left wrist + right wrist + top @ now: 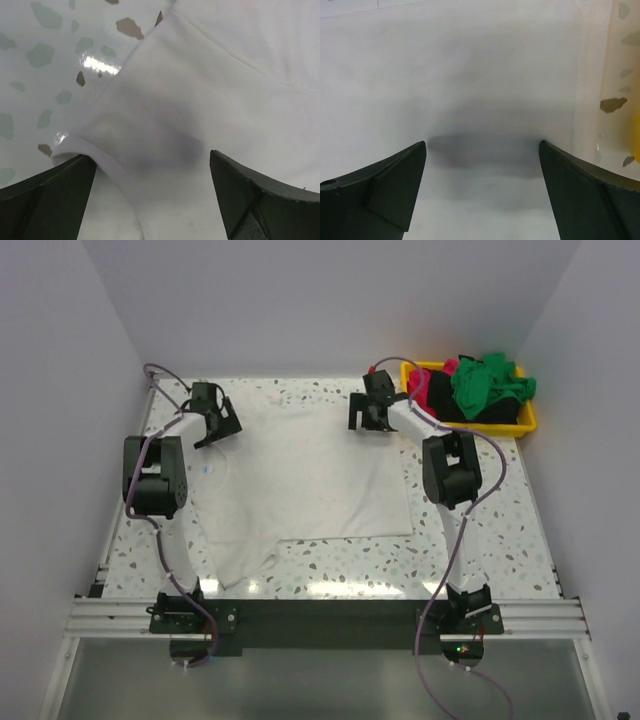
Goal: Fold and stack the t-shirts
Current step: Flatten the tshirt out, then fold the tshirt
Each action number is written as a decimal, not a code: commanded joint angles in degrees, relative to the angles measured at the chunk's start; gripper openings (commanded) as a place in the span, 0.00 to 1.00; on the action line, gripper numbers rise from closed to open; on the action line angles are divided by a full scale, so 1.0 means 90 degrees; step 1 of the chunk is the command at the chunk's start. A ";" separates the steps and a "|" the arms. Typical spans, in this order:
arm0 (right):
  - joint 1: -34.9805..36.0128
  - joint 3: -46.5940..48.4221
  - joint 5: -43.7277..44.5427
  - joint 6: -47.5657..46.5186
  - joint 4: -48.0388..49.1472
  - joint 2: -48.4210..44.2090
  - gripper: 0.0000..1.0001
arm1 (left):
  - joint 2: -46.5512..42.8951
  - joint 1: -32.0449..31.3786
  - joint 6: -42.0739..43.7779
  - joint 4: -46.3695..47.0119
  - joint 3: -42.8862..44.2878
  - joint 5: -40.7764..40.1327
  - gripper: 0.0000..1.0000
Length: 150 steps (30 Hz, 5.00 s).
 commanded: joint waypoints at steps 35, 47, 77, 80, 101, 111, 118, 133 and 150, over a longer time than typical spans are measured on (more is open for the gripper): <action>0.0656 -0.3998 -0.0357 0.0741 0.0802 -0.4415 0.99 | -0.5217 -0.1589 -0.2622 -0.2772 -0.2928 -0.2243 1.00; 0.0735 -0.6304 -0.0357 0.1415 0.1045 -0.5716 0.99 | -0.7780 -0.1718 -0.4335 -0.3243 -0.6065 -0.1111 1.00; 0.0725 -0.7613 -0.0132 0.1826 0.0273 -0.6937 0.98 | -0.6823 -0.1708 -0.4590 -0.2559 -0.6290 -0.1530 0.00; 0.0725 -0.7535 -0.0249 0.1914 0.0547 -0.6577 0.88 | -0.7028 -0.1708 -0.4570 -0.2559 -0.6319 -0.1549 0.00; 0.0725 -0.7828 -0.0249 0.2070 0.0470 -0.5989 0.00 | -0.7390 -0.1718 -0.4727 -0.3165 -0.6320 -0.1140 0.00; 0.0725 -0.8130 -0.0698 0.1875 -0.0673 -0.6916 0.00 | -0.7810 -0.1718 -0.4648 -0.3692 -0.6173 -0.0135 0.00; 0.0735 -0.8404 -0.0737 0.1875 -0.0732 -0.7122 0.00 | -0.7849 -0.1718 -0.4814 -0.4063 -0.5813 -0.0523 0.00; 0.0706 -0.6844 -0.0875 0.1465 -0.1307 -0.6478 0.00 | -0.7185 -0.1718 -0.4122 -0.3156 -0.4817 -0.0290 0.00; 0.0101 -0.4831 -0.1040 0.0840 -0.1884 -0.5306 0.00 | -0.5506 -0.1504 -0.3516 -0.1915 -0.3059 -0.0671 0.00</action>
